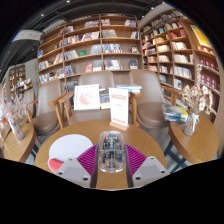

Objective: Arrange mouse

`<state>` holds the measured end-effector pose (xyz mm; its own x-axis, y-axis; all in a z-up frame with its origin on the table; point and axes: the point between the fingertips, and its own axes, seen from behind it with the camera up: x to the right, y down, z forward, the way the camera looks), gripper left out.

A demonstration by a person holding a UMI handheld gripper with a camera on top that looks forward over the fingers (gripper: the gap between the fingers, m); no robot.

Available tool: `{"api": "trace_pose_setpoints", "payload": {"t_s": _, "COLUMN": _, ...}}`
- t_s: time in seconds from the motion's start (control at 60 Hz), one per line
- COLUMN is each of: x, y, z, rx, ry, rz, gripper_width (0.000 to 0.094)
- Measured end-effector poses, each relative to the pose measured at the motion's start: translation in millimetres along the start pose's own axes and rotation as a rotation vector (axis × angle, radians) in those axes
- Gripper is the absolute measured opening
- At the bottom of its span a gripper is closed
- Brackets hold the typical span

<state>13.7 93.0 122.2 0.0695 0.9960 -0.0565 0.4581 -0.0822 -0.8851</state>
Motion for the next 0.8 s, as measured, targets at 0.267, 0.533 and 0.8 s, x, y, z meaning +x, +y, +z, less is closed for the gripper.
{"api": "trace_pose_setpoints", "payload": {"t_s": 0.267, "x": -147.4, "y": -7.3, "z": 79.6, "rx": -0.042, "ry": -0.123, "rz": -0.036, "gripper_width": 0.0407}}
{"api": "trace_pose_setpoints", "payload": {"t_s": 0.533, "x": -190.8, "y": 71.1, "z": 139.6, "rx": -0.171, "ry": -0.108, "rz": -0.060, "gripper_width": 0.0406}}
{"api": "trace_pose_setpoints", "payload": {"t_s": 0.8, "x": -190.1, "y": 84.3, "z": 148.7, "rx": -0.168, "ry": -0.077, "rz": -0.104, "gripper_width": 0.0477}}
